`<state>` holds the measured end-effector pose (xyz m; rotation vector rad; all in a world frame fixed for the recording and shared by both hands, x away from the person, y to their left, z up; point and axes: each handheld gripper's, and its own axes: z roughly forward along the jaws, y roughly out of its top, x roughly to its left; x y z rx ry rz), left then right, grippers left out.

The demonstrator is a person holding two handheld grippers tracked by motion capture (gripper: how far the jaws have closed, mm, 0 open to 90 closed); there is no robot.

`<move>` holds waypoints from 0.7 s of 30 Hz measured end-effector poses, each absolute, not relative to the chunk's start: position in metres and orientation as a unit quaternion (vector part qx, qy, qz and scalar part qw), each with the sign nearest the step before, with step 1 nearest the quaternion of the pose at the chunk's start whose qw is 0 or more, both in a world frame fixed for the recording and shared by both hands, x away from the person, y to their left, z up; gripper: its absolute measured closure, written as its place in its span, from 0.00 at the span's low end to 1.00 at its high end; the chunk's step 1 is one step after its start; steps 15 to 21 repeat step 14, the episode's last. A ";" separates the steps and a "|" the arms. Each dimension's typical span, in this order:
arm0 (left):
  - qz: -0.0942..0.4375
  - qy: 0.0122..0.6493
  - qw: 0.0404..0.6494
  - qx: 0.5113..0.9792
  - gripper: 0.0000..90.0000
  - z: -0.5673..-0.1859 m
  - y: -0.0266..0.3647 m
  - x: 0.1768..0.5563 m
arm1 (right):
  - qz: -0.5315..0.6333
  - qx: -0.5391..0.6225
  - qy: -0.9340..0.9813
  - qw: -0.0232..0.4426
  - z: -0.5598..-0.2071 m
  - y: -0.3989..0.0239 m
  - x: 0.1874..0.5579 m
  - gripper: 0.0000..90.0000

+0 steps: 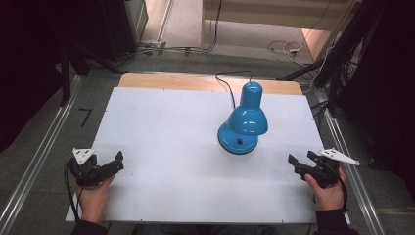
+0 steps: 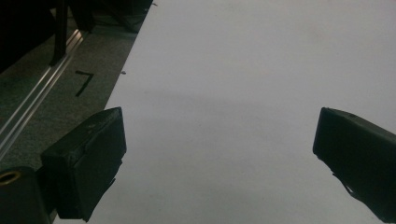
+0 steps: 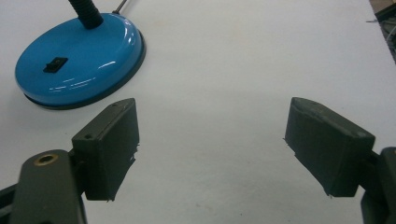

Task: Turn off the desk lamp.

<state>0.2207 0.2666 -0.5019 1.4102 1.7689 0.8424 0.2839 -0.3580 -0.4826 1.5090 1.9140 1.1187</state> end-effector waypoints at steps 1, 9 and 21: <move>0.326 0.684 0.355 0.547 0.04 -0.502 0.267 0.221 | 0.406 0.548 0.694 0.229 -0.483 -0.359 0.283 0.18; 0.326 0.685 0.356 0.546 0.04 -0.502 0.266 0.221 | 0.398 0.560 0.688 0.234 -0.485 -0.371 0.278 0.18; 0.325 0.684 0.355 0.548 0.04 -0.502 0.266 0.221 | 0.391 0.572 0.679 0.243 -0.488 -0.381 0.275 0.18</move>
